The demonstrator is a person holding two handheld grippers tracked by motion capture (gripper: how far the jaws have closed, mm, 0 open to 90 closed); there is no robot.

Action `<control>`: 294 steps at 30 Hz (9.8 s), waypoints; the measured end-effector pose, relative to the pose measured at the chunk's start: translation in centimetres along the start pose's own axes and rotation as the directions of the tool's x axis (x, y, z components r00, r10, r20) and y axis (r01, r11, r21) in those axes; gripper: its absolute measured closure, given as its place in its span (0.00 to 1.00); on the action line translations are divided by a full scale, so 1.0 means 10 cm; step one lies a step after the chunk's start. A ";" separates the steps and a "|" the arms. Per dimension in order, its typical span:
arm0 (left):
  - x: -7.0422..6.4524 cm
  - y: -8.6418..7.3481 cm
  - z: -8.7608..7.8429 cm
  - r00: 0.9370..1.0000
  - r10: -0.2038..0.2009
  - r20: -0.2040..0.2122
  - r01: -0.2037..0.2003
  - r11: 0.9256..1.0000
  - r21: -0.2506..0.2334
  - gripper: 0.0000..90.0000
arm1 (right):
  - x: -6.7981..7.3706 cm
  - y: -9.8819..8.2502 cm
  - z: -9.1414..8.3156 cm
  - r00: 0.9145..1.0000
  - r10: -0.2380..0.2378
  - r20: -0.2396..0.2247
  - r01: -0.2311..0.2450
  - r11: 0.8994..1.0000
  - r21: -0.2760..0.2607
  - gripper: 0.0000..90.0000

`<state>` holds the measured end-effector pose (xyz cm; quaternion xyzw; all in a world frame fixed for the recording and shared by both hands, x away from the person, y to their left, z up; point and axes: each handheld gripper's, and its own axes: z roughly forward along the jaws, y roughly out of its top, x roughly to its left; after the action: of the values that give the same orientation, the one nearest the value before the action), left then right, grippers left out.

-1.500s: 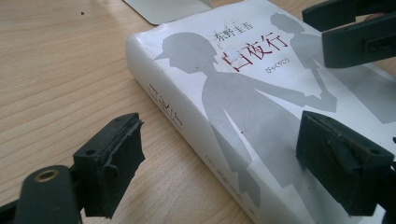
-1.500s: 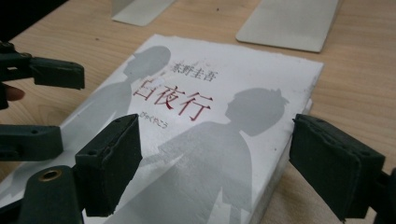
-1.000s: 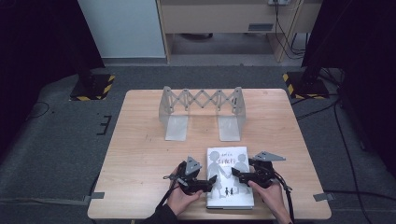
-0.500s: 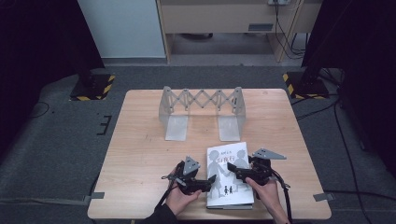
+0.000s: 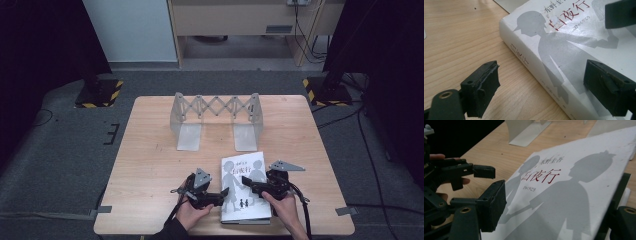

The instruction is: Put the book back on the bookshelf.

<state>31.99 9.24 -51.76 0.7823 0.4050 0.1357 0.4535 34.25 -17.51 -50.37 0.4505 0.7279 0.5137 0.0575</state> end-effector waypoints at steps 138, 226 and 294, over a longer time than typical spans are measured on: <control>0.15 -0.09 0.20 0.900 -0.322 0.292 0.298 0.946 0.126 0.14 | -0.23 -0.02 -0.02 0.997 0.075 0.016 -0.077 0.990 0.120 0.42; 0.13 0.30 -0.02 0.912 -0.218 0.347 0.274 0.954 -0.122 0.38 | -0.04 0.21 -0.24 1.000 -0.026 -0.002 0.025 0.974 -0.226 0.55; 0.25 0.48 -0.59 0.978 0.028 0.206 0.034 0.957 -0.290 0.55 | -0.71 -0.04 -0.26 0.914 -0.106 0.390 0.085 0.994 0.071 0.20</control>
<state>32.60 13.43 -45.00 0.7161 0.3320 0.1106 0.6039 36.75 -24.43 -52.21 0.5097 0.7359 0.3900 0.2158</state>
